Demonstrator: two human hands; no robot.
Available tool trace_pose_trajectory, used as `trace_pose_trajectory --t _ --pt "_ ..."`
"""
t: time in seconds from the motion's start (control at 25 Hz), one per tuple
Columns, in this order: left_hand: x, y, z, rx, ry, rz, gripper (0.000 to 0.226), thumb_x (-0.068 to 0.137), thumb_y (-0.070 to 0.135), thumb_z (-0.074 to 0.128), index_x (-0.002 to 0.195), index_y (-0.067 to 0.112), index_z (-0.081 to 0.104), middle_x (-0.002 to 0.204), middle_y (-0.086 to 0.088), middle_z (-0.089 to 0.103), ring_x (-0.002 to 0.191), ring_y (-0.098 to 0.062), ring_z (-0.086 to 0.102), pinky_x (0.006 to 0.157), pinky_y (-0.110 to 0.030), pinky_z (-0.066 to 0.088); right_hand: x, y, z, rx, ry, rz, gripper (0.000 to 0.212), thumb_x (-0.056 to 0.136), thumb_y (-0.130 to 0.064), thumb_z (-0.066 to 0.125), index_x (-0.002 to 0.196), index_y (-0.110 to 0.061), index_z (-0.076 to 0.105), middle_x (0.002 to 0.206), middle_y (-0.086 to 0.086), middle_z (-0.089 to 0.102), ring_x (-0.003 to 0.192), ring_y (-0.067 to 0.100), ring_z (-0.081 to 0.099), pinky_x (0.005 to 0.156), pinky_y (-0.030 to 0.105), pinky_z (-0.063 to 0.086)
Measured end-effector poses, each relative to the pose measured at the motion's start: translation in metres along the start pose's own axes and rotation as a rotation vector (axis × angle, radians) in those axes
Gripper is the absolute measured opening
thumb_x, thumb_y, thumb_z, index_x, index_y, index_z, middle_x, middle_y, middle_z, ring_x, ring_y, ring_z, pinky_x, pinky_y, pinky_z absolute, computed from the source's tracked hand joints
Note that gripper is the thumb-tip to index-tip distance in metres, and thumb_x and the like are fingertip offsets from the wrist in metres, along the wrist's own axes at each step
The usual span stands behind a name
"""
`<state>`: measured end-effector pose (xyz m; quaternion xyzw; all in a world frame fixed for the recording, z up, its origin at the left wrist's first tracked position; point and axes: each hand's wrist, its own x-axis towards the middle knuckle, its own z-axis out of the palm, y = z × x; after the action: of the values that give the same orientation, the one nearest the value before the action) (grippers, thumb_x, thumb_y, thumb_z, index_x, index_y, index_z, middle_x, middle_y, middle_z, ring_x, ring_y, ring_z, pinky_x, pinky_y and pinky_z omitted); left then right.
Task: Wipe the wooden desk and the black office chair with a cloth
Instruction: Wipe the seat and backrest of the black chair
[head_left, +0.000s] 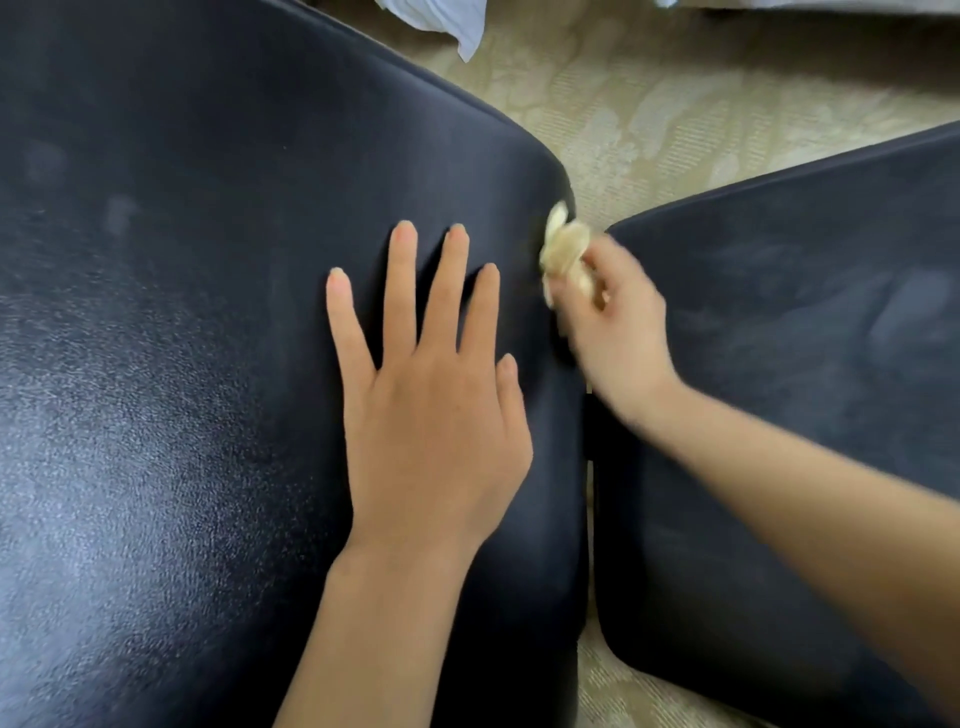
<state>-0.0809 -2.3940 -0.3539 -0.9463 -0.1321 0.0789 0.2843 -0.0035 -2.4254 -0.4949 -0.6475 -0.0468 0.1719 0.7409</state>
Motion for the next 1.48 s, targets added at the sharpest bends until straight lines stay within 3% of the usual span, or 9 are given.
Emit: trace_pose_trajectory --t 0.24,0.32,0.44,0.6,0.8,0.96,1.12,1.32,1.48 --pt "-0.005 0.002 -0.001 -0.009 -0.022 0.001 0.059 0.089 0.032 0.024 0.144 0.013 0.039 0.158 -0.006 0.023 0.147 -0.030 0.006 0.114 -0.054 -0.006 -0.137 -0.003 -0.019 -0.048 -0.442 -0.285 0.023 0.069 0.010 0.060 0.085 -0.006 0.063 0.081 -0.002 0.055 0.078 0.011 0.048 0.079 0.020 0.038" --pt "-0.006 0.003 -0.003 -0.010 -0.024 -0.004 0.057 0.091 0.031 0.028 0.144 0.015 0.039 0.158 -0.005 0.021 0.147 -0.029 0.005 0.114 -0.054 -0.007 -0.185 0.009 -0.020 -0.107 -0.445 -0.218 0.013 0.073 -0.007 0.063 0.081 -0.004 0.071 0.077 0.000 0.062 0.082 0.019 0.059 0.084 0.013 0.040" --pt "-0.004 0.003 -0.004 -0.037 -0.010 -0.004 0.052 0.094 0.025 0.034 0.145 0.015 0.038 0.159 -0.004 0.019 0.148 -0.028 0.002 0.113 -0.052 -0.011 -0.210 0.017 -0.034 -0.179 -0.599 -0.029 0.037 0.069 -0.055 0.074 0.055 -0.023 0.062 0.062 -0.007 0.047 0.075 0.012 0.063 0.058 0.004 0.032" --pt "-0.004 0.006 -0.007 -0.023 -0.029 0.001 0.057 0.090 0.030 0.034 0.146 0.018 0.035 0.160 -0.003 0.014 0.148 -0.028 -0.002 0.112 -0.051 -0.014 -0.160 0.026 -0.039 -0.018 -0.389 0.100 0.014 0.081 -0.009 0.065 0.076 -0.020 0.059 0.073 -0.002 0.053 0.061 0.012 0.051 0.057 0.024 0.043" --pt "-0.003 0.004 -0.006 0.007 -0.008 0.002 0.059 0.088 0.029 0.033 0.145 0.017 0.037 0.159 -0.006 0.017 0.147 -0.031 0.002 0.113 -0.054 -0.010 -0.039 0.006 -0.011 0.083 -0.092 0.288 0.017 0.092 -0.022 0.052 0.078 -0.012 0.052 0.074 0.010 0.058 0.063 0.020 0.051 0.060 0.031 0.044" --pt "-0.005 0.006 -0.003 0.014 -0.008 0.012 0.058 0.089 0.029 0.033 0.146 0.018 0.035 0.159 -0.006 0.016 0.147 -0.032 0.002 0.113 -0.055 -0.008 0.039 -0.009 -0.005 0.021 0.052 0.302 0.013 0.092 -0.022 0.052 0.081 -0.028 0.055 0.081 -0.010 0.057 0.081 0.013 0.053 0.069 0.016 0.037" --pt "-0.006 0.002 0.000 0.025 -0.008 0.022 0.058 0.089 0.030 0.036 0.146 0.018 0.036 0.159 -0.008 0.016 0.147 -0.033 0.003 0.113 -0.056 -0.006 0.072 -0.006 0.005 0.108 0.068 0.454 0.022 0.094 -0.040 0.050 0.108 -0.027 0.061 0.102 -0.008 0.063 0.098 0.014 0.059 0.089 0.026 0.046" --pt "-0.005 0.002 0.000 0.049 -0.026 0.021 0.059 0.090 0.032 0.033 0.148 0.020 0.030 0.160 -0.007 0.011 0.147 -0.033 -0.001 0.112 -0.056 -0.010 0.047 0.017 0.011 0.285 0.010 0.716 0.024 0.095 -0.037 0.049 0.094 -0.022 0.068 0.100 0.003 0.068 0.094 0.020 0.063 0.093 0.036 0.051" --pt "-0.004 0.003 -0.005 0.004 -0.026 0.012 0.056 0.092 0.034 0.033 0.148 0.023 0.031 0.160 -0.006 0.010 0.147 -0.031 -0.005 0.112 -0.055 -0.014 -0.005 0.047 0.012 0.252 -0.219 0.813 0.043 0.101 -0.030 0.035 0.135 -0.006 0.046 0.137 0.016 0.049 0.126 0.034 0.046 0.107 0.048 0.037"
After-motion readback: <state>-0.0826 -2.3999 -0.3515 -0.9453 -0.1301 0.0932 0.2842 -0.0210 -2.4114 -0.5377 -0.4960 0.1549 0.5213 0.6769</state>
